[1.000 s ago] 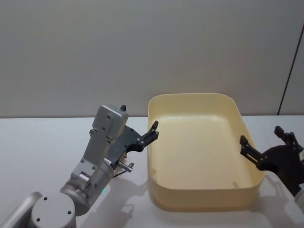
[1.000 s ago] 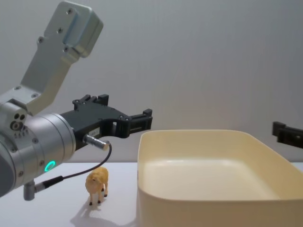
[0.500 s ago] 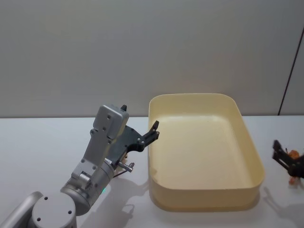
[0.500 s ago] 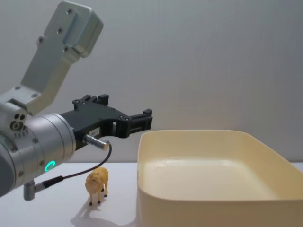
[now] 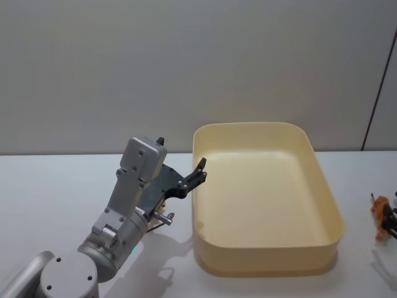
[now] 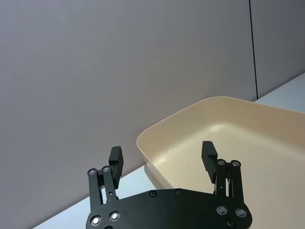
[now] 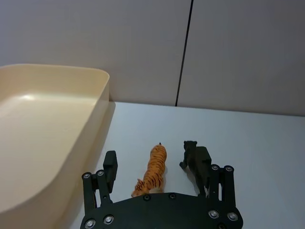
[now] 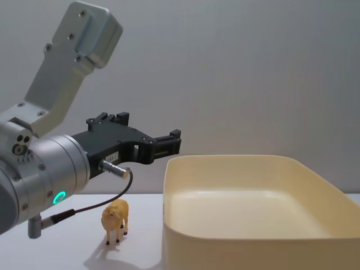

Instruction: Pick up the toy alternately with two hands and place it into the central storage box.

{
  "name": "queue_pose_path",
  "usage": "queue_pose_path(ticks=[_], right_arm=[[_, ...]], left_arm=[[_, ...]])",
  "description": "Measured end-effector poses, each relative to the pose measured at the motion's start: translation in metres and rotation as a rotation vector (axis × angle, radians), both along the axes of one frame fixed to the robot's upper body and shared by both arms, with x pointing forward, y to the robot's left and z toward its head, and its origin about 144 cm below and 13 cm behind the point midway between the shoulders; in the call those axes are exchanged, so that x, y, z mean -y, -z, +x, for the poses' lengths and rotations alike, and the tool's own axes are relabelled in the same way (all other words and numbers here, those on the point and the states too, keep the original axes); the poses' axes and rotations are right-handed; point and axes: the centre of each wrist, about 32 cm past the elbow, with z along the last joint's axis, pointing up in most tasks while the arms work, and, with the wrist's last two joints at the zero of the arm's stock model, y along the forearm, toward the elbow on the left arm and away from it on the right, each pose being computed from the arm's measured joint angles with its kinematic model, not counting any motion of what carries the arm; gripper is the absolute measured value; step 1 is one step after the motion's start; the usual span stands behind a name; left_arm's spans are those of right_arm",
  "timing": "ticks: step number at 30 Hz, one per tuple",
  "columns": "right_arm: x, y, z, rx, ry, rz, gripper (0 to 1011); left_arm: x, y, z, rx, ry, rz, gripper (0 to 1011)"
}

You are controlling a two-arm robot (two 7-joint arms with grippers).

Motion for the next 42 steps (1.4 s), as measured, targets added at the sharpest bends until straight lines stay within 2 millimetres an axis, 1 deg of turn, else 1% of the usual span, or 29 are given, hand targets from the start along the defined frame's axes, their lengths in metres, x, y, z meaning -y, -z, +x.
queue_pose_path(ticks=[9,21,34,37,38,41,42], right_arm=[[0.000,0.010,0.014,-0.059,-0.023,-0.018,1001],[-0.007,0.025,0.038,-0.115,-0.012,-0.028,1001],[-0.015,0.038,0.056,-0.148,0.022,-0.023,994],[-0.017,0.039,0.059,-0.153,0.026,-0.022,927],[-0.017,0.040,0.060,-0.155,0.028,-0.022,883],[-0.018,0.041,0.062,-0.157,0.030,-0.022,832],[-0.018,0.041,0.063,-0.159,0.032,-0.022,782]], left_arm=[[0.000,0.000,0.000,0.000,0.000,0.000,1002],[0.000,0.000,0.000,0.000,0.000,0.000,1002],[0.000,0.000,0.000,0.000,0.000,0.000,1001],[0.000,0.000,0.000,0.000,0.000,0.000,1002],[0.000,0.000,0.000,0.000,0.000,0.000,1002],[0.000,0.000,0.000,0.000,0.000,0.000,1001],[0.000,0.000,0.000,0.000,0.000,0.000,1002]])
